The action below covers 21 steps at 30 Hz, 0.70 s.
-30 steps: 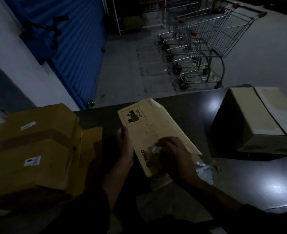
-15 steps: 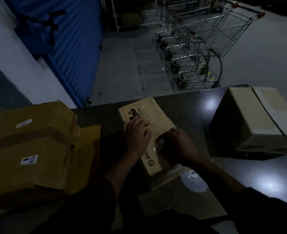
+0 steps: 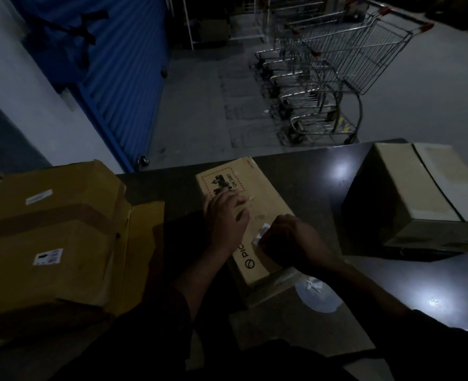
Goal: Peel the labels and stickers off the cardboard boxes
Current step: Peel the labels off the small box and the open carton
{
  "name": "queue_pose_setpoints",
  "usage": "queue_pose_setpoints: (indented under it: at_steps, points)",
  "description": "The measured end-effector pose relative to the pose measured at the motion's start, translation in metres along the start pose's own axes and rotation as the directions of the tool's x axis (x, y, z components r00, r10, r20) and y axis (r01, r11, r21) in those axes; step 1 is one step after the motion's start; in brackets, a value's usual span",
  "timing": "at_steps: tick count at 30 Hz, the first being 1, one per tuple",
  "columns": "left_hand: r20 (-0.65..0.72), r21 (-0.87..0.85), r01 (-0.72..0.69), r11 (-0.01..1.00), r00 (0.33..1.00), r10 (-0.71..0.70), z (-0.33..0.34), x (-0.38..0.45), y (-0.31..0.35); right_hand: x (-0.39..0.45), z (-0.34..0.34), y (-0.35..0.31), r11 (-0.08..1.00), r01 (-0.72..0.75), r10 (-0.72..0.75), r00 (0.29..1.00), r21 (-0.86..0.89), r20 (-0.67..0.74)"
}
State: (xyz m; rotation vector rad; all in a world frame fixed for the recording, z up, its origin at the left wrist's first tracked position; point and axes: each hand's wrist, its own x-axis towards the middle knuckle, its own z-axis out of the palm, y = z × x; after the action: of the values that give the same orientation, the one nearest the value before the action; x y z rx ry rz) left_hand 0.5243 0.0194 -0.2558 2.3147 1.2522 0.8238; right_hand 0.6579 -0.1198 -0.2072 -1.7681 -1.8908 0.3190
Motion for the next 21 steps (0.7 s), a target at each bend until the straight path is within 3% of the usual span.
queue_pose_setpoints:
  at_steps: [5,7,9,11,13,14,17,21]
  points:
    - [0.003,-0.002,-0.001,1.000,1.000,0.001,0.000,0.001,0.000,0.002,0.011,0.002,0.993,-0.018,0.023,0.999,-0.119,0.041]
    - [0.004,-0.003,-0.005,1.000,1.000,0.005,-0.001,0.000,0.000,0.005,0.016,0.001,0.980,-0.135,0.143,0.989,-0.144,0.046]
    - [0.009,0.004,-0.005,1.000,1.000,0.005,-0.001,-0.001,-0.001,0.008,0.020,0.003,0.958,-0.288,0.288,0.954,0.016,-0.083]
    - [0.007,0.001,-0.006,1.000,1.000,0.006,-0.001,-0.001,-0.002,0.009,0.017,0.009,0.835,-0.404,0.494,0.849,0.374,-0.187]
    - [-0.005,-0.007,-0.013,1.000,1.000,0.013,0.000,-0.001,-0.002,0.006,0.011,0.018,0.586,-0.366,0.651,0.744,0.723,-0.151]
    - [-0.009,-0.010,-0.016,1.000,1.000,0.016,0.000,-0.001,-0.002,0.001,0.008,0.025,0.492,-0.321,0.702,0.696,0.809,-0.151]
    - [-0.003,-0.008,-0.005,1.000,1.000,0.005,0.002,-0.001,0.000,-0.026,0.003,0.054,0.380,-0.231,0.843,0.486,0.896,-0.233]
    - [-0.010,-0.009,0.000,1.000,1.000,0.000,0.003,-0.002,0.004,-0.089,0.006,0.091,0.309,-0.258,0.943,0.212,0.915,-0.258]
